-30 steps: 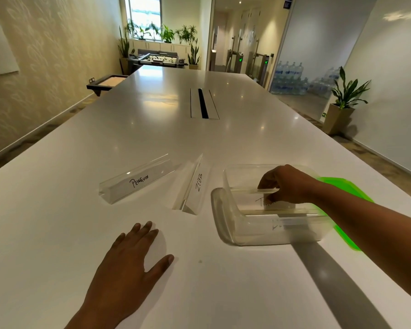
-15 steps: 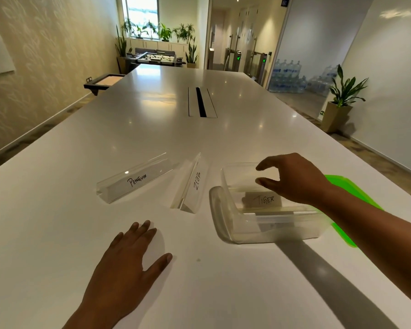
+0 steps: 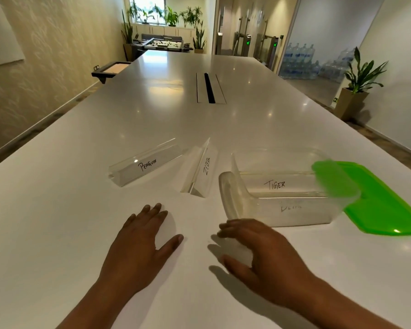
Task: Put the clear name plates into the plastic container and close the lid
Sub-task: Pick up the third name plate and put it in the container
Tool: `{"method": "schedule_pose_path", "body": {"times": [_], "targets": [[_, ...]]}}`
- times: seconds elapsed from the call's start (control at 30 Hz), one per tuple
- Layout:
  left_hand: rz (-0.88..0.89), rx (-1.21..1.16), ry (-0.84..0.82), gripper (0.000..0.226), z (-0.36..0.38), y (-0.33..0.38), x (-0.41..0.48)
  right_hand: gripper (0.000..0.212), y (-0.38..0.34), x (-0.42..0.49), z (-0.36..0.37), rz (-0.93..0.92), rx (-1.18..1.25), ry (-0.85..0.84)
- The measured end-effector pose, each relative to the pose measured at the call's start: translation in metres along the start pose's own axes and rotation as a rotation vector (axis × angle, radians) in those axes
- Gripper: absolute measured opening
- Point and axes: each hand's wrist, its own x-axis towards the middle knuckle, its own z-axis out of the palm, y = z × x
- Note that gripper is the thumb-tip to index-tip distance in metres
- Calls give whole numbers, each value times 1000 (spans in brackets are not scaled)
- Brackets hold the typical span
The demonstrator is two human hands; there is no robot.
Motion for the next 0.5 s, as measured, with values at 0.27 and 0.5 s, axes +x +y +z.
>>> {"method": "schedule_pose_path", "body": {"times": [0.27, 0.5], "targets": [[13, 7, 7, 90, 2, -3, 1, 64, 12, -11, 34, 116, -87, -81], [14, 11, 3, 88, 2, -3, 1, 62, 14, -10, 36, 105, -98, -82]]}}
